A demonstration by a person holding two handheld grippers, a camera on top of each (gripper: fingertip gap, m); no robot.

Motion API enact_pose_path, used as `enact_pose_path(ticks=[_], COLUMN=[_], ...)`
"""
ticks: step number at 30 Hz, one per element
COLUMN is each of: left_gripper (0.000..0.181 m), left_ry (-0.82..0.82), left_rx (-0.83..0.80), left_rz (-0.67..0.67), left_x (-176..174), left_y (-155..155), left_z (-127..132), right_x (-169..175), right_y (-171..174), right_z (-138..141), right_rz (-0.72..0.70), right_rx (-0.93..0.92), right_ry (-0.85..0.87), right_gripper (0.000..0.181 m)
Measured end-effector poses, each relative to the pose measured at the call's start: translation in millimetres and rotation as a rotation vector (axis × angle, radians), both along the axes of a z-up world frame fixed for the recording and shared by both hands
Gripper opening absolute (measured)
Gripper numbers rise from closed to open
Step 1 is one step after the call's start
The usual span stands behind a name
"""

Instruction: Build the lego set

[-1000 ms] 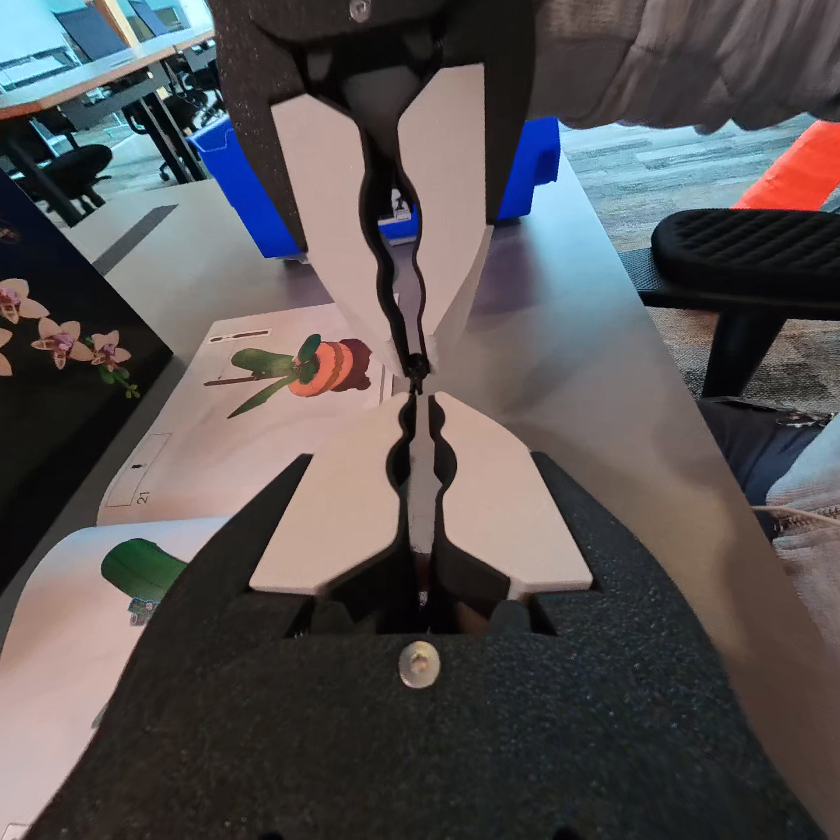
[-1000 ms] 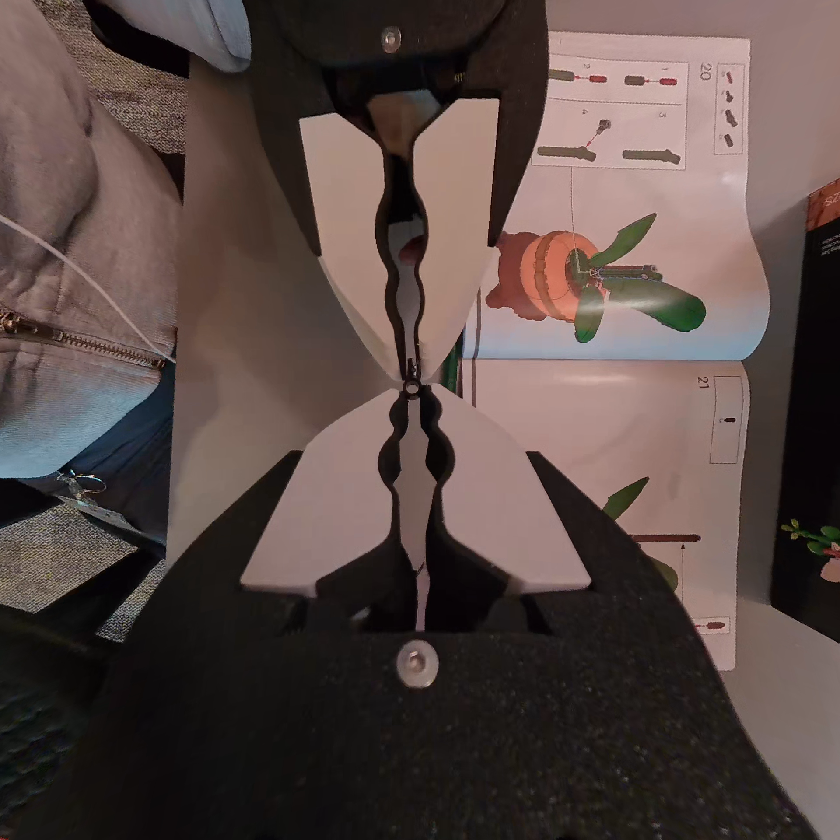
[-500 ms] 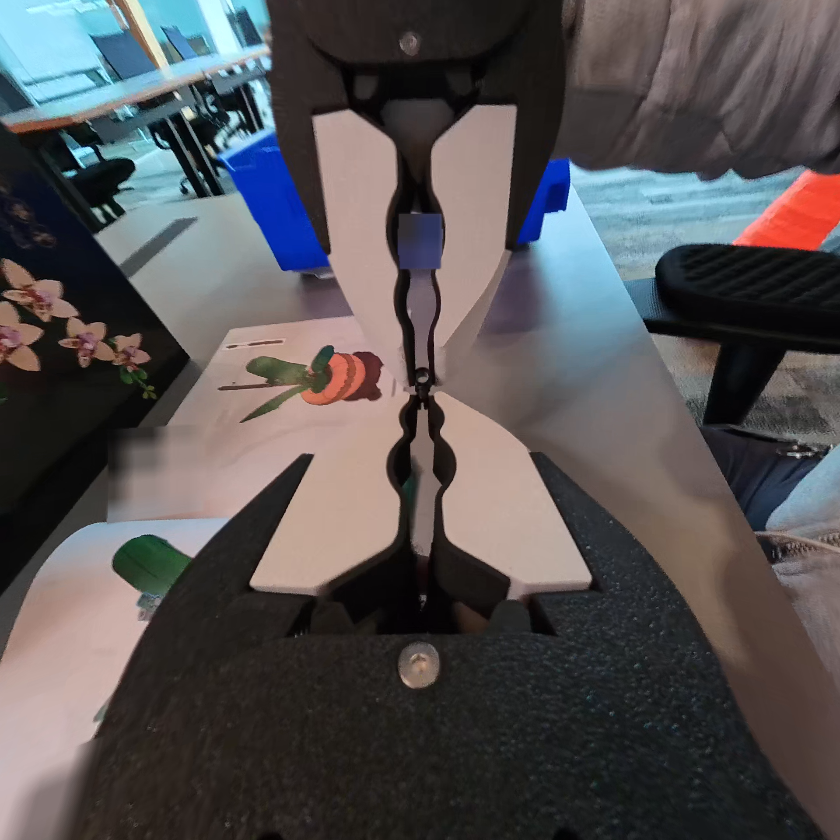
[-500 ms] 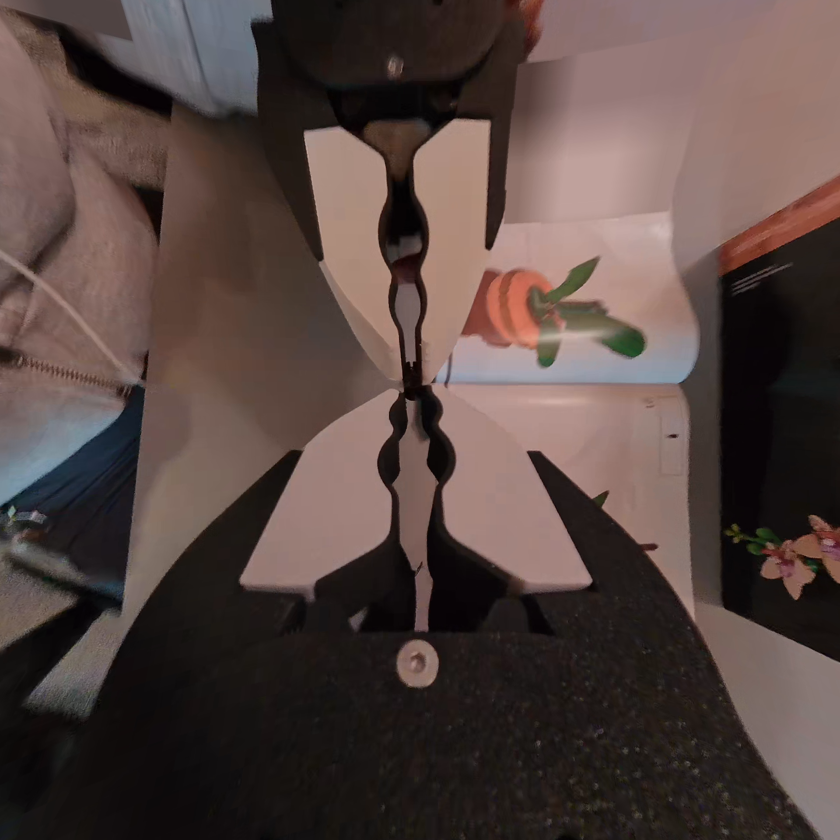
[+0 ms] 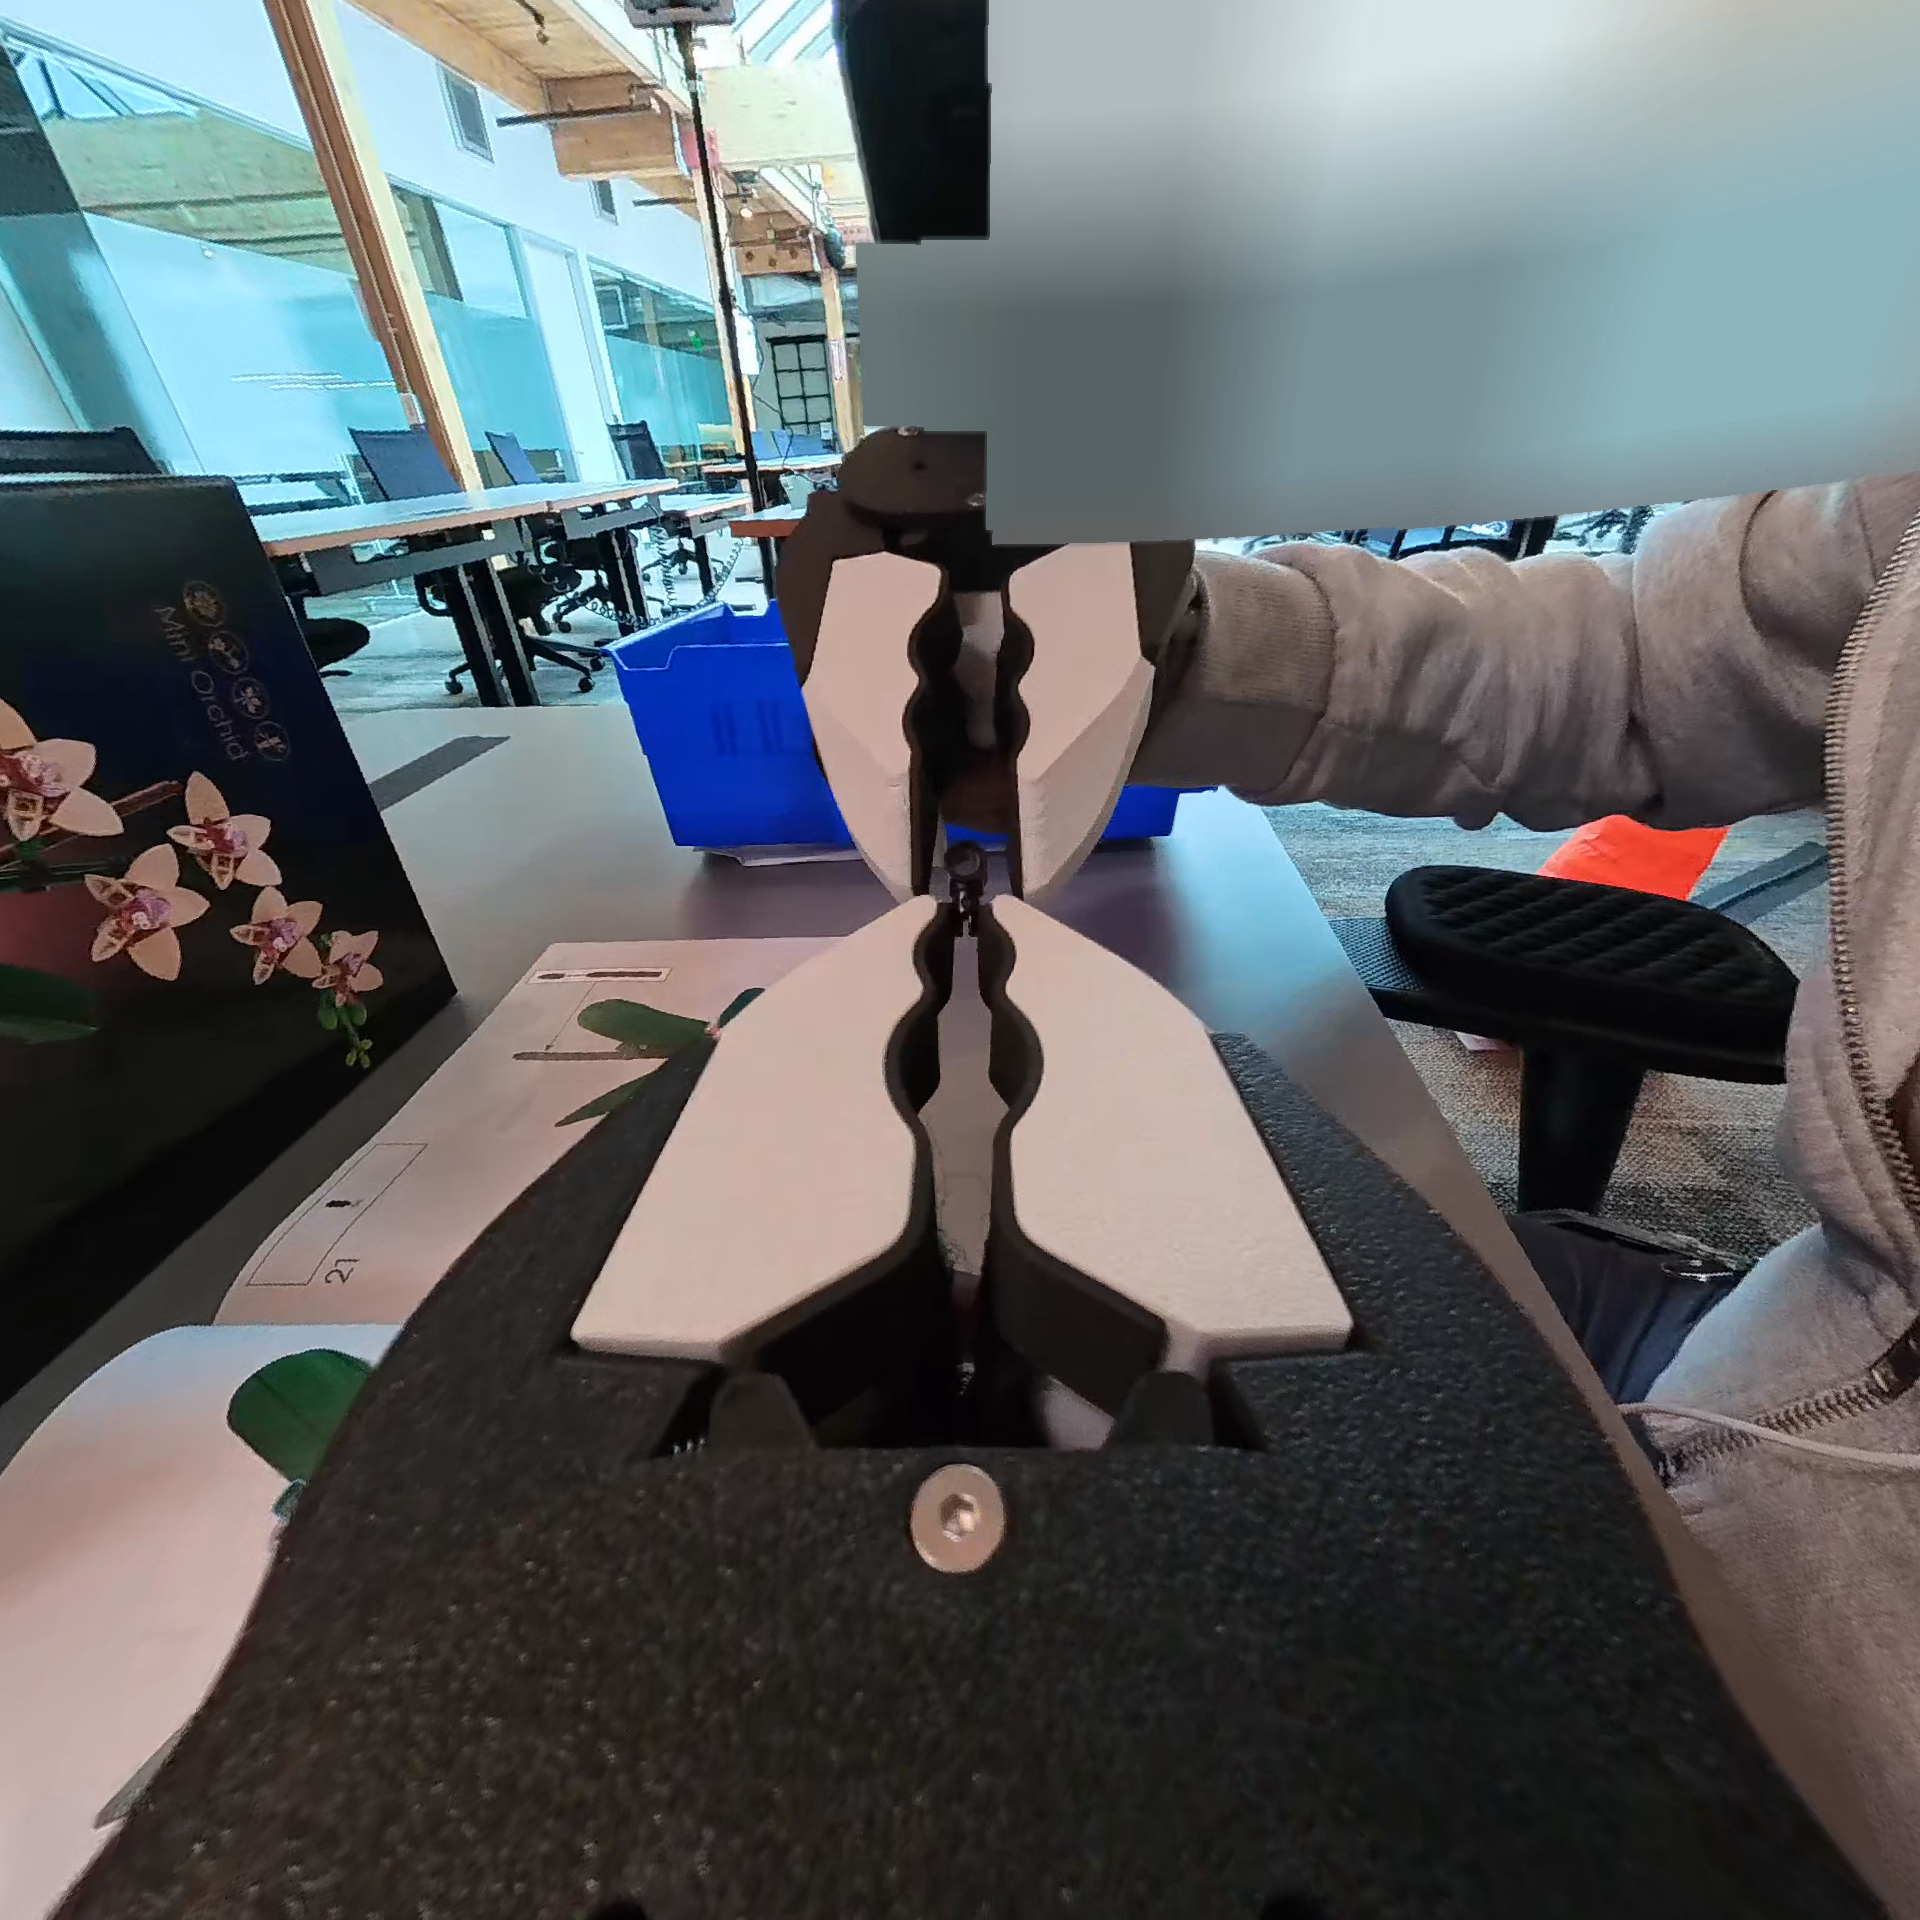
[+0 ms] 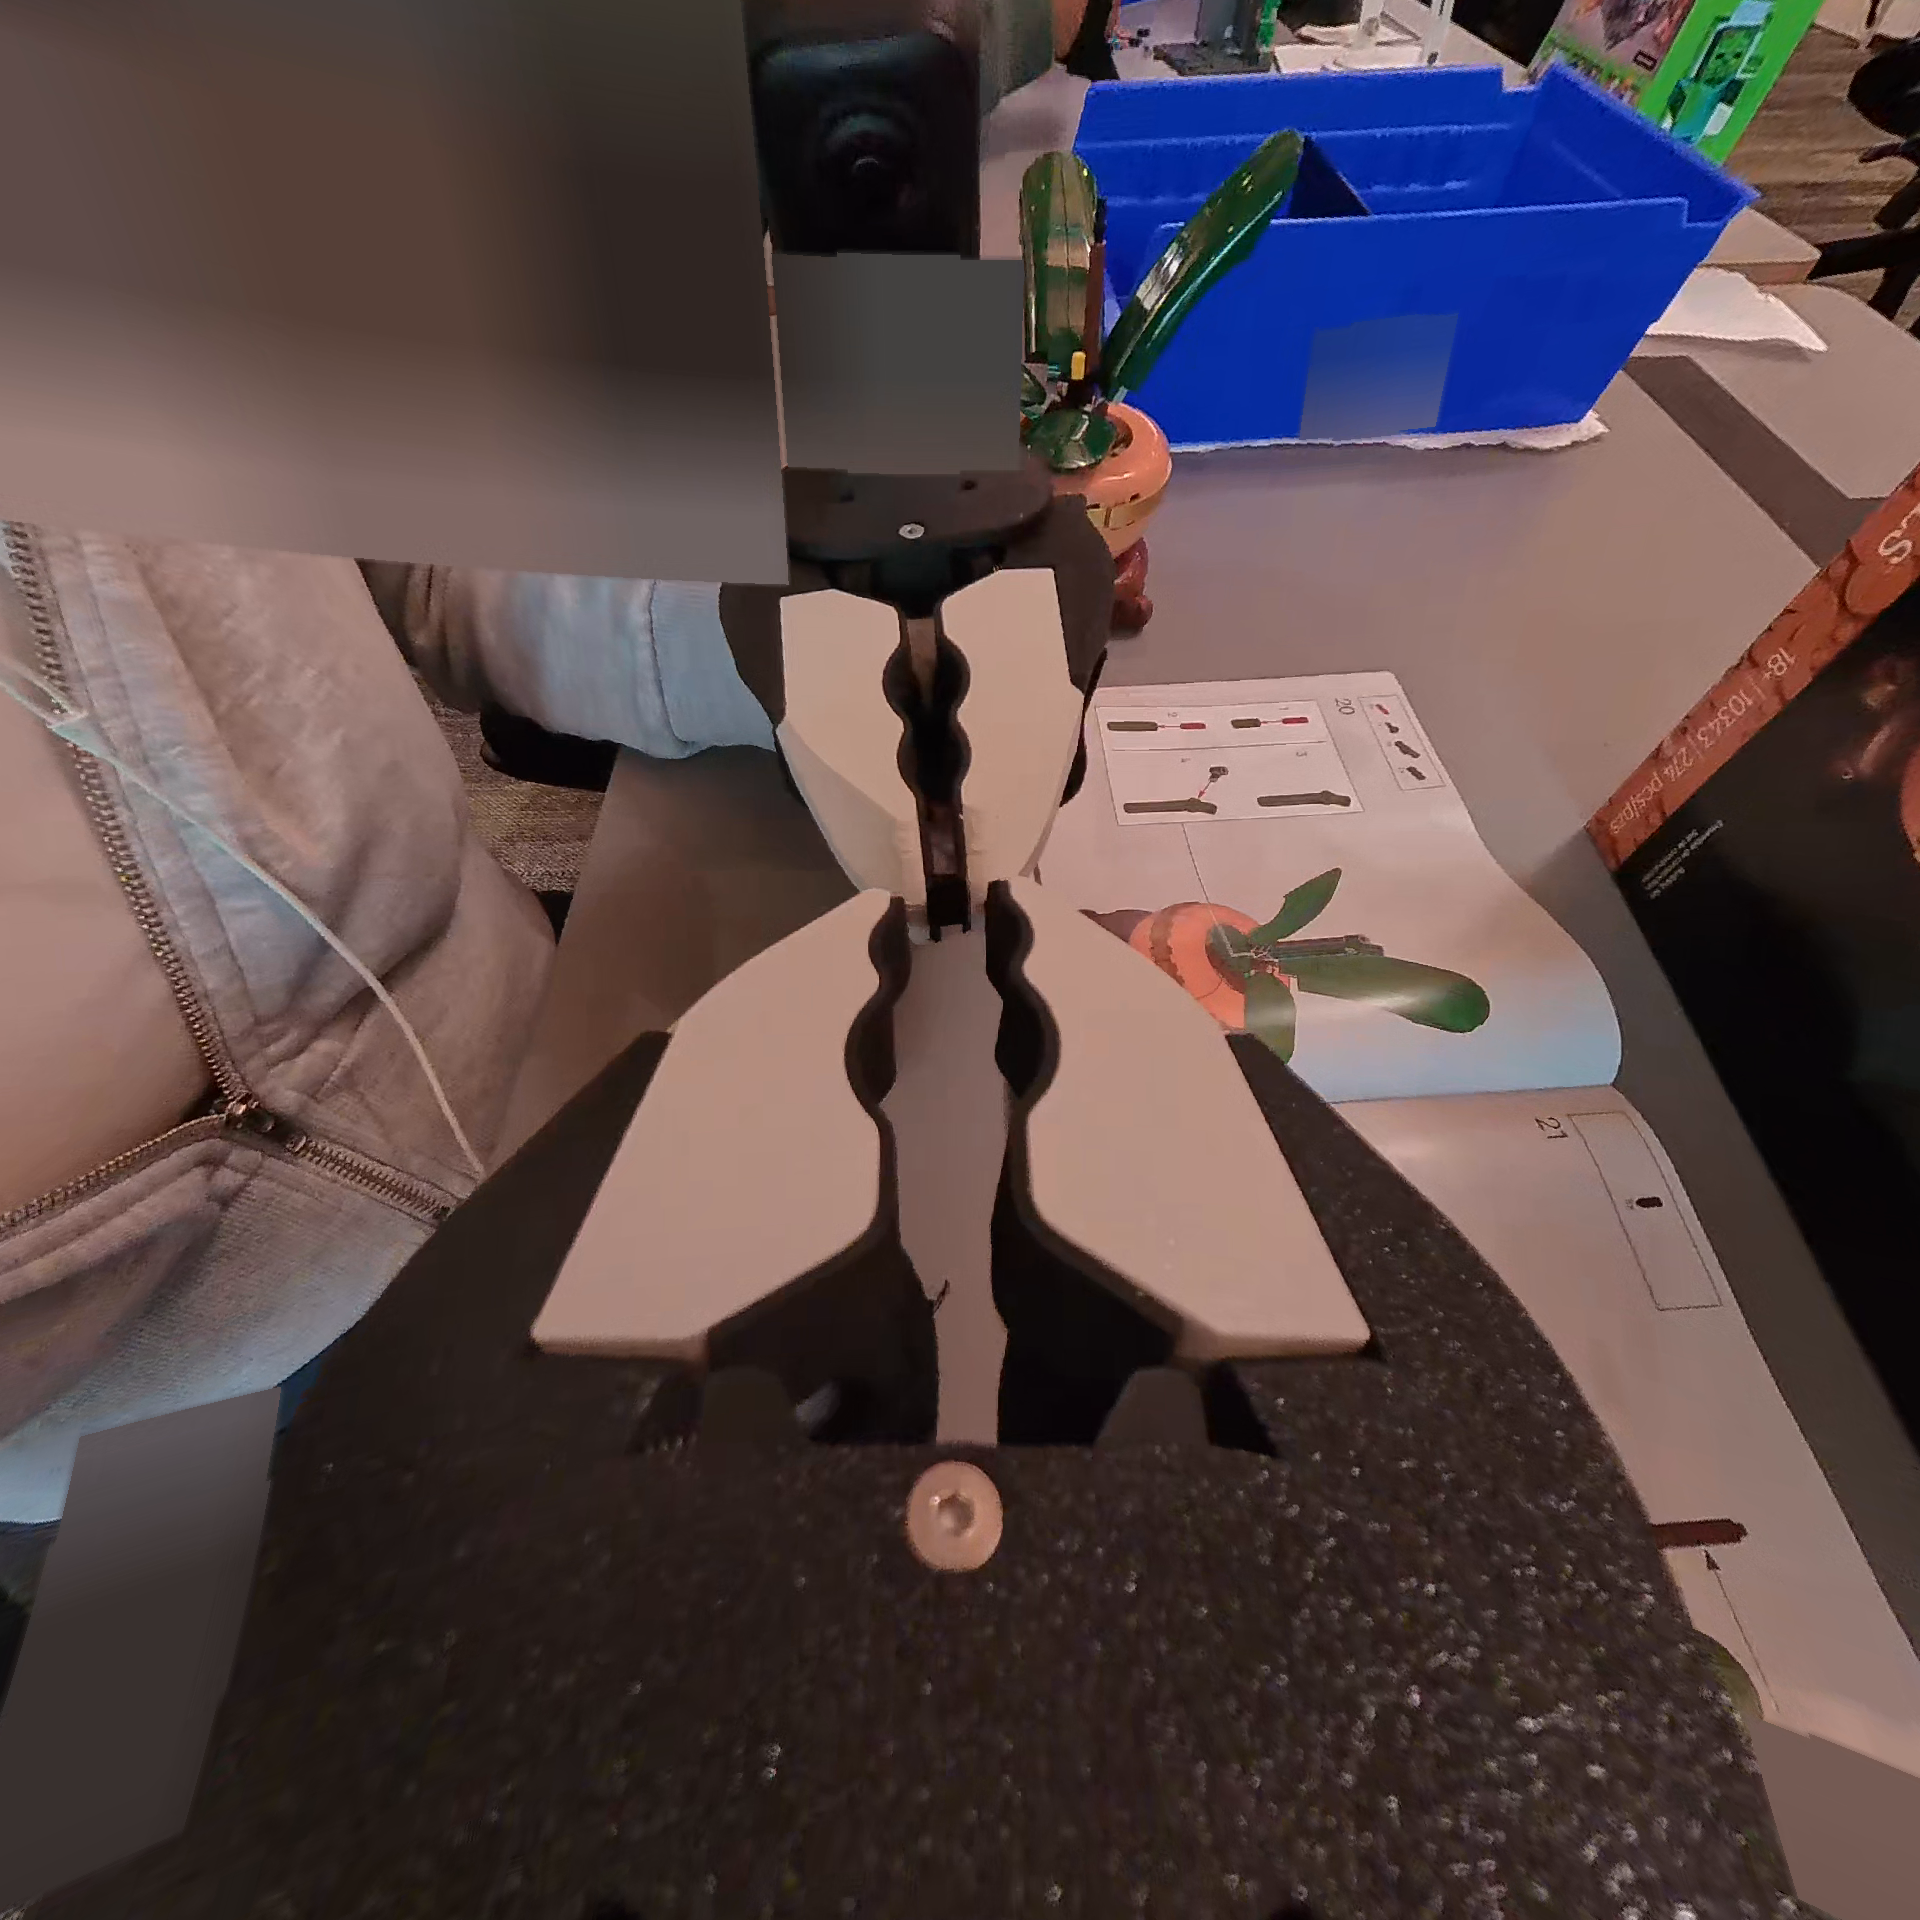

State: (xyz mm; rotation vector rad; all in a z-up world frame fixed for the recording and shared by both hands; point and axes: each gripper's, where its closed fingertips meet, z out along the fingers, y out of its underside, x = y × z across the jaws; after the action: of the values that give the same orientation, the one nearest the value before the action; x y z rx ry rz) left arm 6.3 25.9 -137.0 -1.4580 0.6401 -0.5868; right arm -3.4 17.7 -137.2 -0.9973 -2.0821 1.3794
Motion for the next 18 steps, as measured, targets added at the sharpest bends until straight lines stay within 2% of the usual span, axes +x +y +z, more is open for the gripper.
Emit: enact_pose_path(ticks=[2, 5, 8, 11, 16, 18], left_gripper=[0.003, 0.003, 0.003, 0.003, 0.003, 0.003], left_ry=[0.006, 0.007, 0.072, 0.117, 0.103, 0.123], left_rx=[-0.001, -0.006, -0.032, -0.015, 0.003, -0.005], left_rz=[0.006, -0.009, 0.006, -0.001, 0.006, 0.015], left_x=[-1, 0, 1, 3, 0, 0], left_y=[0, -1, 1, -1, -3, -2], left_z=[-1, -2, -10, -12, -6, -8], right_x=[0, 2, 2, 3, 0, -1], right_y=[2, 1, 1, -2, -4, -5], right_z=[-1, -2, -9, -7, -1, -3], right_rz=[0.006, 0.028, 0.034, 0.051, 0.047, 0.043], right_rx=[0.001, -0.019, 0.039, 0.035, 0.012, 0.019], right_ry=[-0.008, -0.039, -0.071, -0.098, -0.073, -0.076], right_gripper=[0.006, 0.006, 0.006, 0.006, 0.007, 0.013])
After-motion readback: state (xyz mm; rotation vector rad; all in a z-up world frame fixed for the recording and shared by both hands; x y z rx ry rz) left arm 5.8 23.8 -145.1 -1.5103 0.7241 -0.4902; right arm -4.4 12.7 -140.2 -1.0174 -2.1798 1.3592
